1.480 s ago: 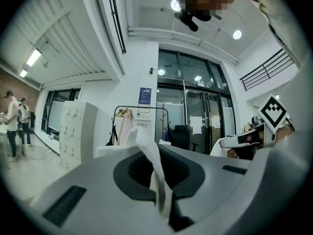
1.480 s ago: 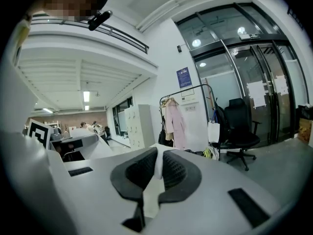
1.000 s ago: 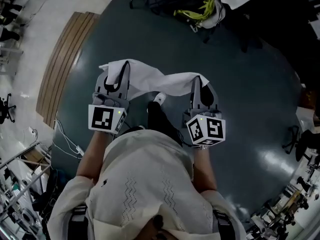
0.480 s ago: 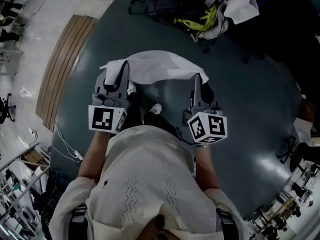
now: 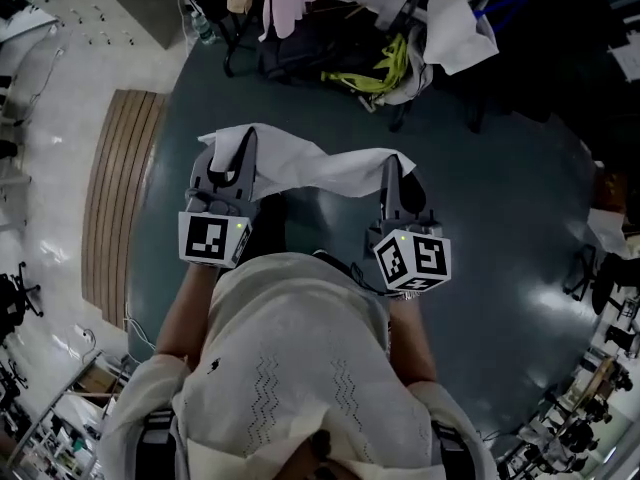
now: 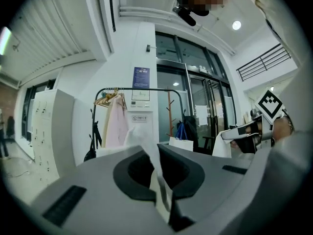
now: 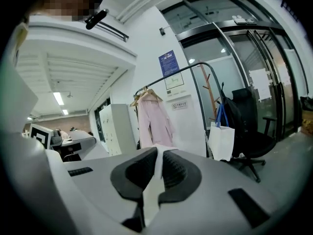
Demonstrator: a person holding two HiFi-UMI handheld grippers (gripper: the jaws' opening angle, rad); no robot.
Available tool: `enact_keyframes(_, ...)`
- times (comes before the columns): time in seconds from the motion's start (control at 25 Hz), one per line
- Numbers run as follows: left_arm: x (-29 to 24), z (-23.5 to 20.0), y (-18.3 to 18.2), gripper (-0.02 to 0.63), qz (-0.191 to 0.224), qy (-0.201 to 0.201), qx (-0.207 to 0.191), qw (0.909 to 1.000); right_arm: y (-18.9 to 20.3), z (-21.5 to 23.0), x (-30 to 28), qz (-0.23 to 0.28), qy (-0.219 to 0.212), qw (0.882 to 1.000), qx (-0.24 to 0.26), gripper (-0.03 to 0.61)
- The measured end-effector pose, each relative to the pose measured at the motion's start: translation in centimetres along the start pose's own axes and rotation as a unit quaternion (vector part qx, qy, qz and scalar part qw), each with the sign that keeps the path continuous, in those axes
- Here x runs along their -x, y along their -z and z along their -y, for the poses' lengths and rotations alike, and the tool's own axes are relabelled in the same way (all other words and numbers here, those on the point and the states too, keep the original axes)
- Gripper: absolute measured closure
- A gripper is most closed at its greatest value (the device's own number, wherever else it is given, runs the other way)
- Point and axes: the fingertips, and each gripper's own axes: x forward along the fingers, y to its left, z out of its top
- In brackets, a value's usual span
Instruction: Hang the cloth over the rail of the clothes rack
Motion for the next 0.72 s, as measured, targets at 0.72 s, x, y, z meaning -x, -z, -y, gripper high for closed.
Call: enact_keyframes(0.72, -20.9, -13.9, -2.7, 0.598, 0.019, 0.116, 0.009, 0.9930, -8.0, 1.0, -18.9, 0.027, 0.118, 0.993, 0.012, 0.554)
